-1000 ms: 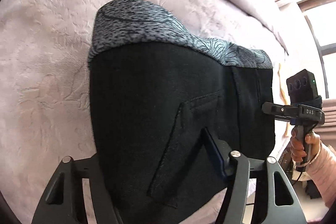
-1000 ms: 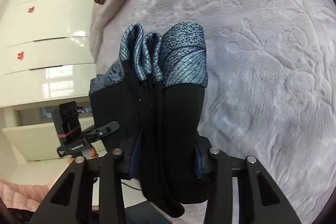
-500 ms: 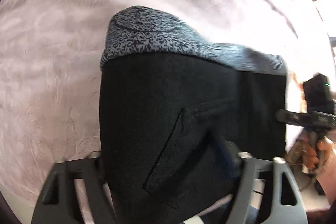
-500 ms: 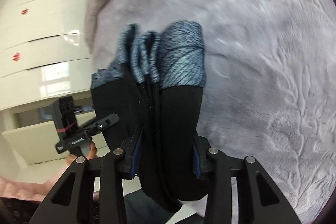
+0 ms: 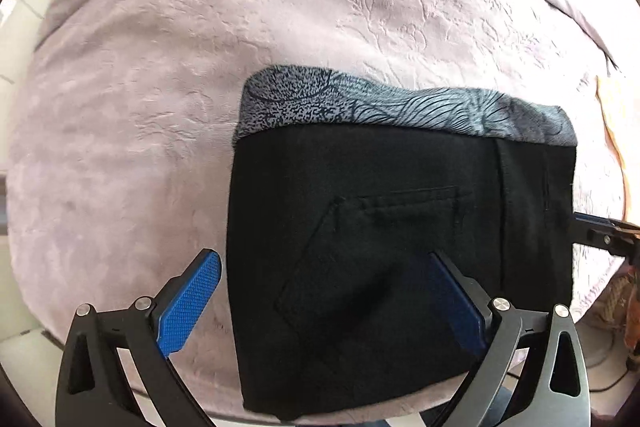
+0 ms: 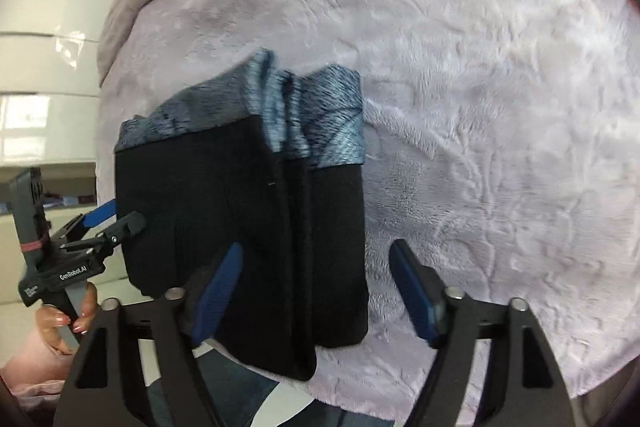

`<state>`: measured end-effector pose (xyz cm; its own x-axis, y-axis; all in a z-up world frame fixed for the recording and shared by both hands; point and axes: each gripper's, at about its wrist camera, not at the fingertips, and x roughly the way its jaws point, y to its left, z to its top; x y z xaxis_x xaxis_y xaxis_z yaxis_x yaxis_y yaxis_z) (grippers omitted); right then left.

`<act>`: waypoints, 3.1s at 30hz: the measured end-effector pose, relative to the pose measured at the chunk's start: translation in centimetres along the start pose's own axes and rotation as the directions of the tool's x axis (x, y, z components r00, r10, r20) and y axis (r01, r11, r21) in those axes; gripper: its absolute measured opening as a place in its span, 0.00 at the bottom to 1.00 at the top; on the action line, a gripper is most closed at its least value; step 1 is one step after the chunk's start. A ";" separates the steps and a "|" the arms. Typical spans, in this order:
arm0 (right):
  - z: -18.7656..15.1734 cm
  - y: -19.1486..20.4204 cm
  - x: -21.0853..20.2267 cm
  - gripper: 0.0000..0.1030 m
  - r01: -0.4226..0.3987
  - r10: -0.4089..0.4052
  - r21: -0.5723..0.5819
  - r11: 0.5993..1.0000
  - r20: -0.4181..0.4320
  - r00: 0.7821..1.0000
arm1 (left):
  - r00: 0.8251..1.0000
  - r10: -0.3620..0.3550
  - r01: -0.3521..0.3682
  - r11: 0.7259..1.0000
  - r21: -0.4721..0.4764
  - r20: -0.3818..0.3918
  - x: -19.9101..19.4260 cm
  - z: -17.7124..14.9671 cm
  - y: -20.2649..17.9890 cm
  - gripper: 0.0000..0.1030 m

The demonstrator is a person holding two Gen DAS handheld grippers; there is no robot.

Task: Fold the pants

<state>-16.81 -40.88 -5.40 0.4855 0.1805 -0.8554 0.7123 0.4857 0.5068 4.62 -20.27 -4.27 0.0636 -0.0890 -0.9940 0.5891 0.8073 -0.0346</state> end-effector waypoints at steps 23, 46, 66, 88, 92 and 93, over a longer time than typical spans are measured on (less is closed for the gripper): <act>-5.0 3.3 -3.9 1.00 0.161 -0.150 -0.115 0.980 0.101 0.983 | 0.989 0.124 -0.115 0.988 -0.101 0.083 -6.0 -7.8 -1.2 0.99; -10.0 9.2 -2.5 1.00 0.282 -0.276 -0.018 0.959 0.147 0.950 | 0.991 0.098 -0.099 0.995 0.008 0.089 -5.4 -10.0 1.6 0.99; -10.3 9.7 -2.7 1.00 0.349 -0.341 -0.024 0.937 0.156 0.927 | 0.988 0.116 -0.119 0.993 0.019 0.101 -5.7 -10.5 0.5 0.99; -10.1 10.5 -2.3 1.00 0.366 -0.357 -0.027 0.930 0.162 0.920 | 0.988 0.116 -0.118 0.993 0.015 0.098 -5.6 -10.4 0.6 0.99; -10.1 10.7 -2.3 1.00 0.373 -0.364 -0.028 0.927 0.166 0.917 | 0.988 0.115 -0.118 0.993 0.019 0.101 -5.7 -10.4 0.6 0.99; -10.1 10.7 -2.2 1.00 0.373 -0.364 -0.028 0.927 0.166 0.916 | 0.988 0.115 -0.118 0.993 0.020 0.101 -5.7 -10.4 0.7 0.99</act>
<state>-15.38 -27.47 0.87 0.2699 -0.1533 -0.9506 0.8277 0.5414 0.1477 -3.75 -13.15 0.26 0.2124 -0.0538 -0.9757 0.5935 0.8003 0.0850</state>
